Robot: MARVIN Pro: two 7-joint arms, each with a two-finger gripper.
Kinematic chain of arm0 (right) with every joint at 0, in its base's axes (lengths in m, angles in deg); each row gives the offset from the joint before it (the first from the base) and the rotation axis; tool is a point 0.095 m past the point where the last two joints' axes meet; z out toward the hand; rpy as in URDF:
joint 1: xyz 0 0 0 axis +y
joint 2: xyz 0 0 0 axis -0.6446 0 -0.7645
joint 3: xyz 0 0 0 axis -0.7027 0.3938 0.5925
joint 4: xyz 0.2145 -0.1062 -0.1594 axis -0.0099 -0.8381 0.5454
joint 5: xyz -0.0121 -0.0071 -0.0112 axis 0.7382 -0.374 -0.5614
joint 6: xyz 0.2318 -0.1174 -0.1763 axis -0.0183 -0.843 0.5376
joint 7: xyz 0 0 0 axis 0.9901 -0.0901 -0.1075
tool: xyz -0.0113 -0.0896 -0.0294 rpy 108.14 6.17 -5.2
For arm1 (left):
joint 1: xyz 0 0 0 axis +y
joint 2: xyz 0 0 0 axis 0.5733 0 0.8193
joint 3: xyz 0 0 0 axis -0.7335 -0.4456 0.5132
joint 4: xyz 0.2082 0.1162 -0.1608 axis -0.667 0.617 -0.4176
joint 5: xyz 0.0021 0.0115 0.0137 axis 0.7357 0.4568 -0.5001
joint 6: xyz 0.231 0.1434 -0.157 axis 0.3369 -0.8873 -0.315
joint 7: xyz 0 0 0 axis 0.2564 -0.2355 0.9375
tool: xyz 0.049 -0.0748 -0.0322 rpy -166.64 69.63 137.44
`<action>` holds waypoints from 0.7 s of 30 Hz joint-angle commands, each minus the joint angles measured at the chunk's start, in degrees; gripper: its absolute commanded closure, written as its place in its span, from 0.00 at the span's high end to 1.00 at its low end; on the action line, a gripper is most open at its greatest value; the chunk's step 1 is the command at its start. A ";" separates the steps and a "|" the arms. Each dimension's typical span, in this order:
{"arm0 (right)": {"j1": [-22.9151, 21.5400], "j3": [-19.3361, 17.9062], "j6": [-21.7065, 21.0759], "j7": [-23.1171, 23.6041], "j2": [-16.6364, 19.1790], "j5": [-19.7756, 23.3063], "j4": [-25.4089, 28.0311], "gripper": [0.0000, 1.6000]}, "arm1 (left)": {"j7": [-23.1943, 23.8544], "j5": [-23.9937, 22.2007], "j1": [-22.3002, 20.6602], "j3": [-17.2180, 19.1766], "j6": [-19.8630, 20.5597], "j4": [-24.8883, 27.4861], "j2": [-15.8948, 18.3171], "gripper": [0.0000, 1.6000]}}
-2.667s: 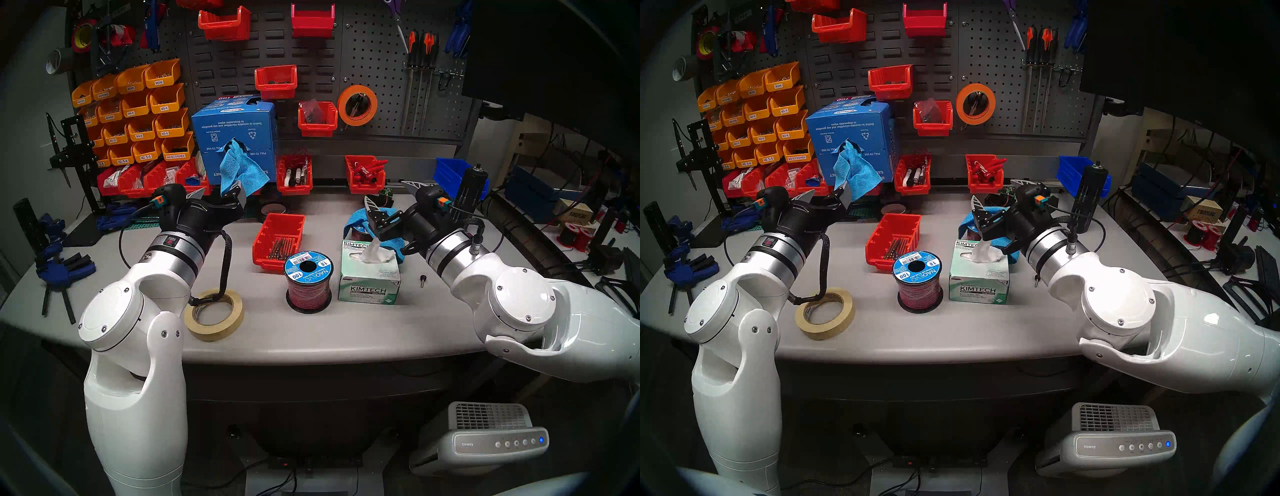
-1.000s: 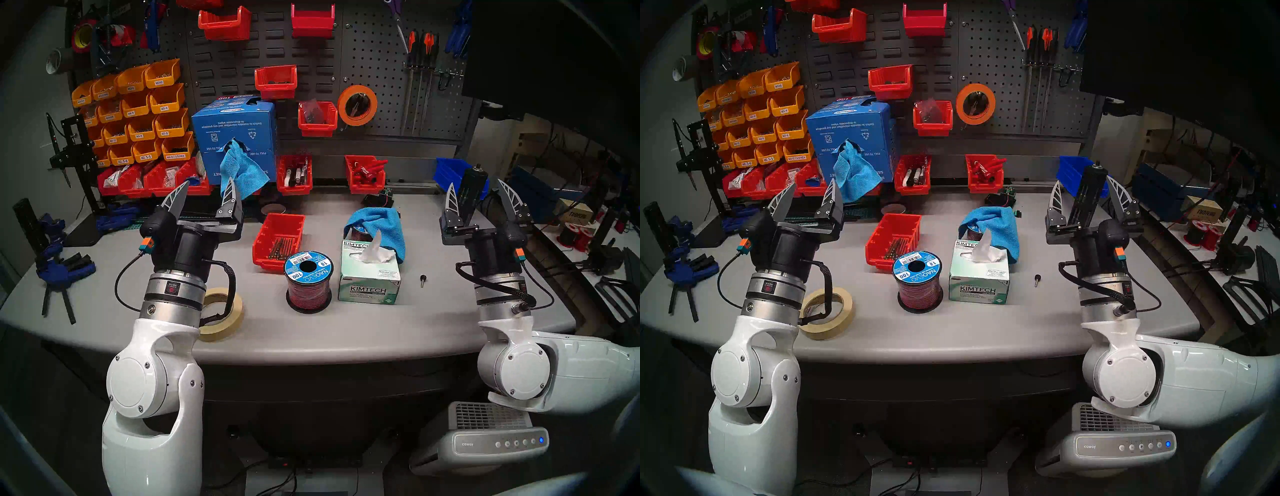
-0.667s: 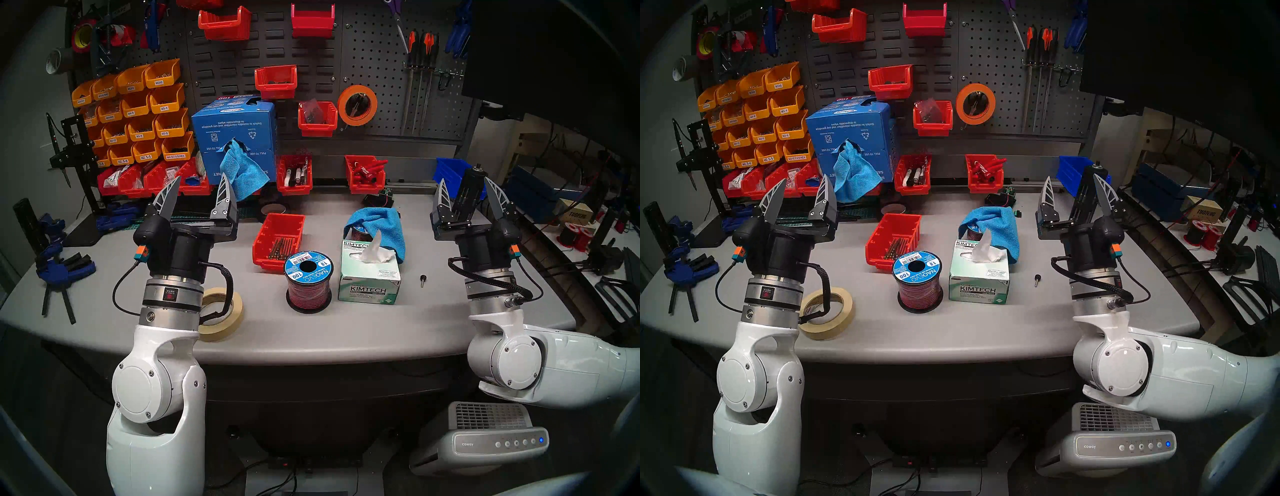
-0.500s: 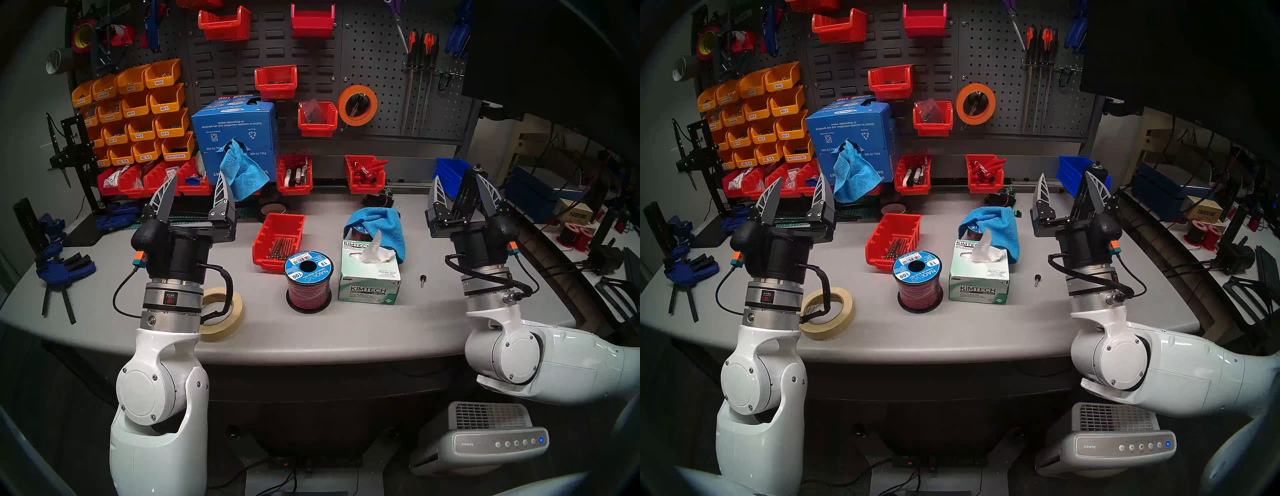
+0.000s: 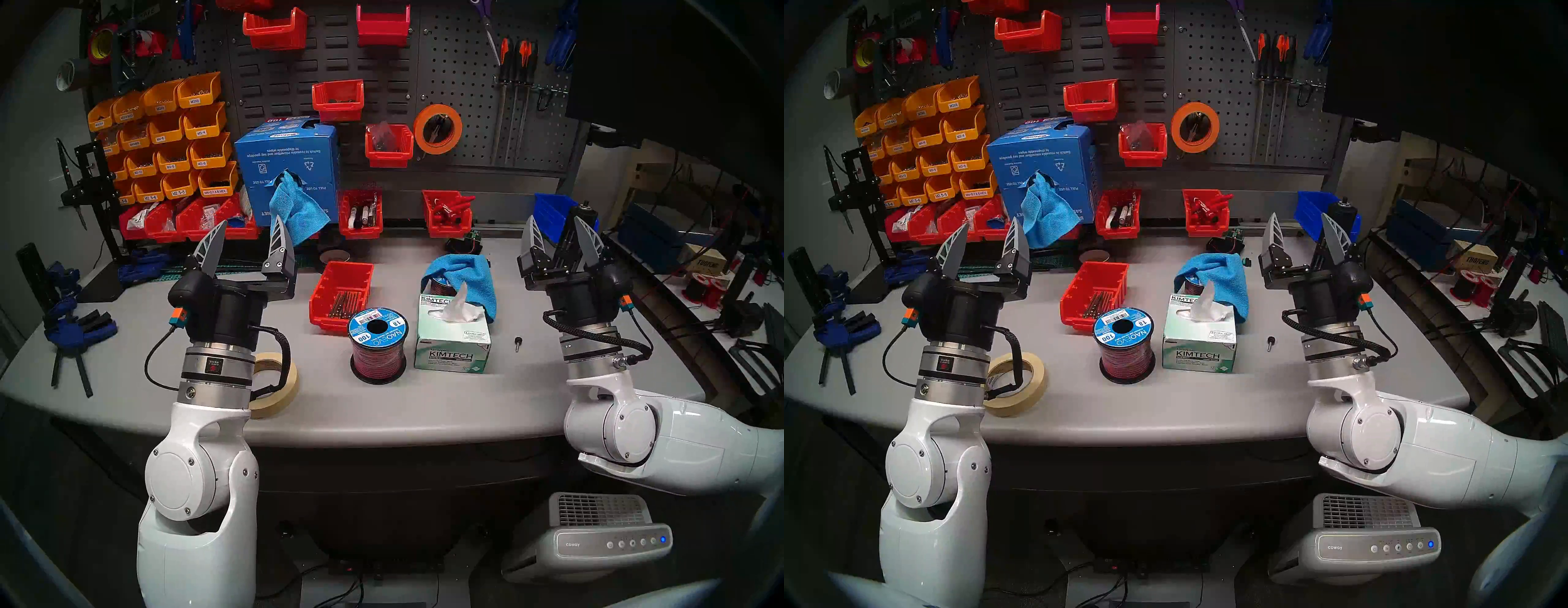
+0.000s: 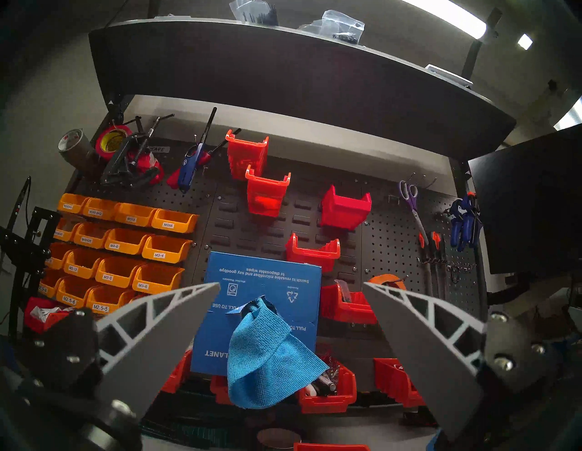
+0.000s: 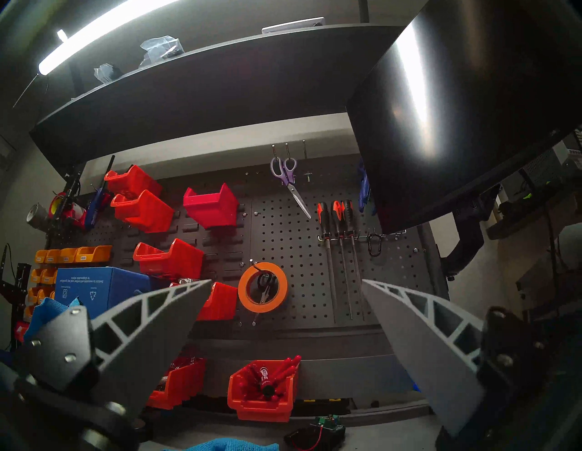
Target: Take out a shop towel
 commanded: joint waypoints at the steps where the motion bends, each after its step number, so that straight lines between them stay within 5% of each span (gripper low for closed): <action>1: 0.66 -2.66 0.41 -6.31 -0.93 -0.61 0.56 1.00 | -0.32 0.17 -1.04 0.76 2.93 3.49 0.54 1.00; 21: 2.60 -5.52 -4.04 -6.44 -2.65 -0.25 1.09 1.00 | -3.25 -0.18 -1.66 0.83 15.18 7.35 0.58 1.00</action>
